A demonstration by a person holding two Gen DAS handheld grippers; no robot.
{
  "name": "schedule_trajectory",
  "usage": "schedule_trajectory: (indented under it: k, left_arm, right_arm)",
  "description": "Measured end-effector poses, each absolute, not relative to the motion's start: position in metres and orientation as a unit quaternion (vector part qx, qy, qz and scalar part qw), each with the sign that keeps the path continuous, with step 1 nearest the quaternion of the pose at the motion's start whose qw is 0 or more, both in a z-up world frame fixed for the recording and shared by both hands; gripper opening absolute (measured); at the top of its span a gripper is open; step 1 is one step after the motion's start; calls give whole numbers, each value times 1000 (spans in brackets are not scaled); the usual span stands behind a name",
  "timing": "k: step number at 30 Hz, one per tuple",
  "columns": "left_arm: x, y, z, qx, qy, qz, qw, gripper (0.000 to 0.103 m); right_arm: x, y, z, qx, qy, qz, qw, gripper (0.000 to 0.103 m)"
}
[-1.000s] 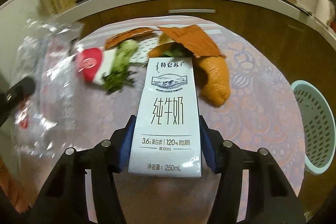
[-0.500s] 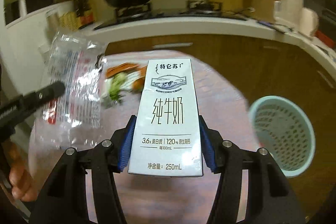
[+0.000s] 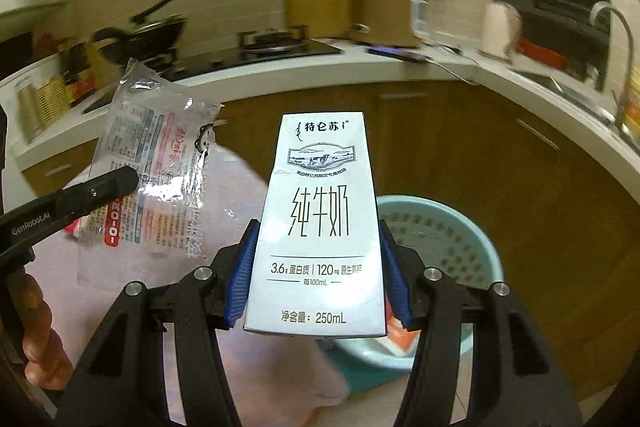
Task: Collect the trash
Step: 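Carry wrapper and carton over the blue basket and open both tools, then return to the table and grasp the red Hi cup with the left tool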
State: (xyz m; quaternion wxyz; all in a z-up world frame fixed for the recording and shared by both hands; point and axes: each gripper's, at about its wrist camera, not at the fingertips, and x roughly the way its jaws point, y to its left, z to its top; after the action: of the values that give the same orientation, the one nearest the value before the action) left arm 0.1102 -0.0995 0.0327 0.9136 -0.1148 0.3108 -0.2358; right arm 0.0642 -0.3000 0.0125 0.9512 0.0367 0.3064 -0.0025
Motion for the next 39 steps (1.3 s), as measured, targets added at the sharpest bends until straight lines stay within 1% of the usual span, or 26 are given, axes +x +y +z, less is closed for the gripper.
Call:
schedule_trajectory:
  k: [3,10,13,19,20,22,23,24,33,39]
  left_arm:
    - [134,-140,20,-99,338,-253,901,0]
    - [168,-202,-12,-68,388,-271,878,0]
    - [183,-220,-33,-51,411,-261,872,0]
    - [198,-237,-62,-46,446,-257,856,1]
    - [199,-240,-64,-41,449,-258,854,3]
    - [199,-245,-67,-29,451,-253,856,25]
    - [199,-247,-67,-26,449,-249,858,46]
    - [198,-248,-66,-25,443,-247,861,52]
    - [181,-239,-45,-9,411,-251,876,52]
    - [159,-215,-24,-14,382,-249,890,52]
  right_arm:
    - [75,-330,-7,54,326,-22,944,53]
    - [102,-374,-61,94,379,-51,919,53]
    - [110,-389,-82,108,401,-62,908,53]
    - [124,-404,-101,123,419,-70,897,54]
    - [127,-406,-102,125,422,-70,895,55]
    - [130,-414,-106,134,426,-74,892,56]
    - [131,-417,-107,140,427,-73,891,56]
    - [130,-419,-108,144,425,-73,890,56]
    - [114,-422,-90,148,401,-78,901,56]
    - [104,-397,-60,127,368,-51,920,56]
